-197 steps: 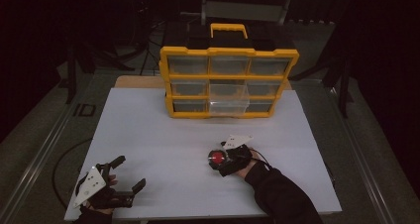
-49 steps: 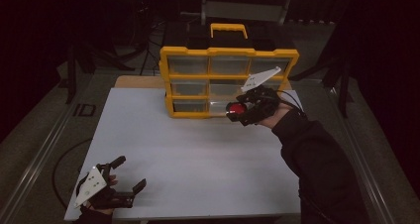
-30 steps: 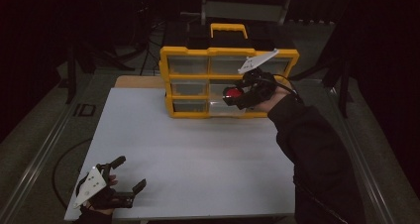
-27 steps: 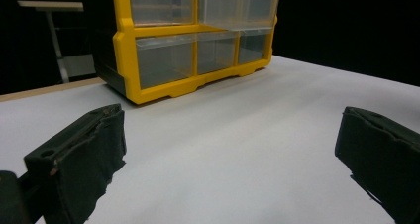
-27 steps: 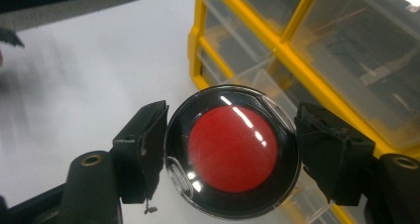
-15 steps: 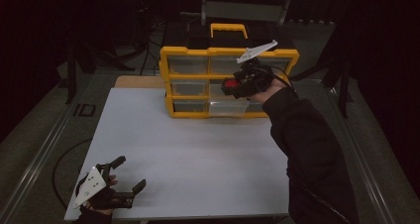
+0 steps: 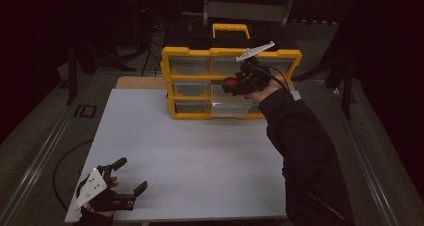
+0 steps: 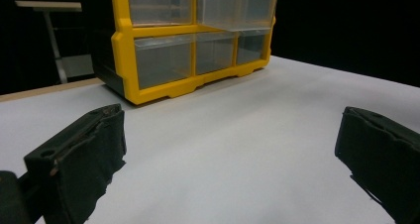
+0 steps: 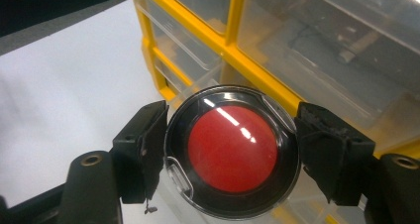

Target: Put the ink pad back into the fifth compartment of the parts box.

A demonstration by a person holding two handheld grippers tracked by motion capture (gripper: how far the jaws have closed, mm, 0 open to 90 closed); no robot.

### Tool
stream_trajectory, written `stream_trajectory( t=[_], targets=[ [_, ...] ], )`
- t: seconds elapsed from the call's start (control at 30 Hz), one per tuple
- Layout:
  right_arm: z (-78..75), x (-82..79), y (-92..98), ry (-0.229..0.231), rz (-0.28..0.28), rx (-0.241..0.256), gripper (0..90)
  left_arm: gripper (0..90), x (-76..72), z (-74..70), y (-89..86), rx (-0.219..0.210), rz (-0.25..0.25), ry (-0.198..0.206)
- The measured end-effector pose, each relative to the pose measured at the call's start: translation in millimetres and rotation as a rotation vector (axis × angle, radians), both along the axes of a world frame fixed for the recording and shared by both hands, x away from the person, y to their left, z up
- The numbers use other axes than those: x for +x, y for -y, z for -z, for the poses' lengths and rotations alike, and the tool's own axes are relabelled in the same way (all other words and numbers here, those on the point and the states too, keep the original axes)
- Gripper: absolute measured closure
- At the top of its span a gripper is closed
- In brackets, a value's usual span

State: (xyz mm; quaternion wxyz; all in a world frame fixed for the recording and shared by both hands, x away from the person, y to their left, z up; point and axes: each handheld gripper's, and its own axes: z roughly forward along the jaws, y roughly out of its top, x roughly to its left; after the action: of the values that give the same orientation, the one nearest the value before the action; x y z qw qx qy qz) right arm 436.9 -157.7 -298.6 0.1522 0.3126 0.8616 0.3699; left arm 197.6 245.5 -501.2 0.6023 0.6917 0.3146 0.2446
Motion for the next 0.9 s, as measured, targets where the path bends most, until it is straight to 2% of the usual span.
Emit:
stream_trajectory(
  t=[0.2, 0.27, 0.6, 0.9],
  targets=[
    [7.5, 4.6, 0.5, -0.021, 0.027, 0.0, 30.1, 0.0, -0.2, -0.2, 0.5, 0.006, 0.002, 0.001],
    [9.8, 5.8, 0.3, -0.033, 0.019, 0.005, 30.1, 0.0, 0.0, 0.0, 0.5, 0.006, 0.002, 0.001],
    [21.5, 8.4, -6.3, -0.04, 0.039, -0.021, 30.1, 0.0, 0.4, 0.5, 0.3, 0.005, 0.004, -0.001],
    [28.5, 12.2, -9.9, -0.091, 0.052, -0.022, 30.0, 0.0, 0.4, 0.5, 0.1, 0.003, 0.005, -0.002]
  ],
)
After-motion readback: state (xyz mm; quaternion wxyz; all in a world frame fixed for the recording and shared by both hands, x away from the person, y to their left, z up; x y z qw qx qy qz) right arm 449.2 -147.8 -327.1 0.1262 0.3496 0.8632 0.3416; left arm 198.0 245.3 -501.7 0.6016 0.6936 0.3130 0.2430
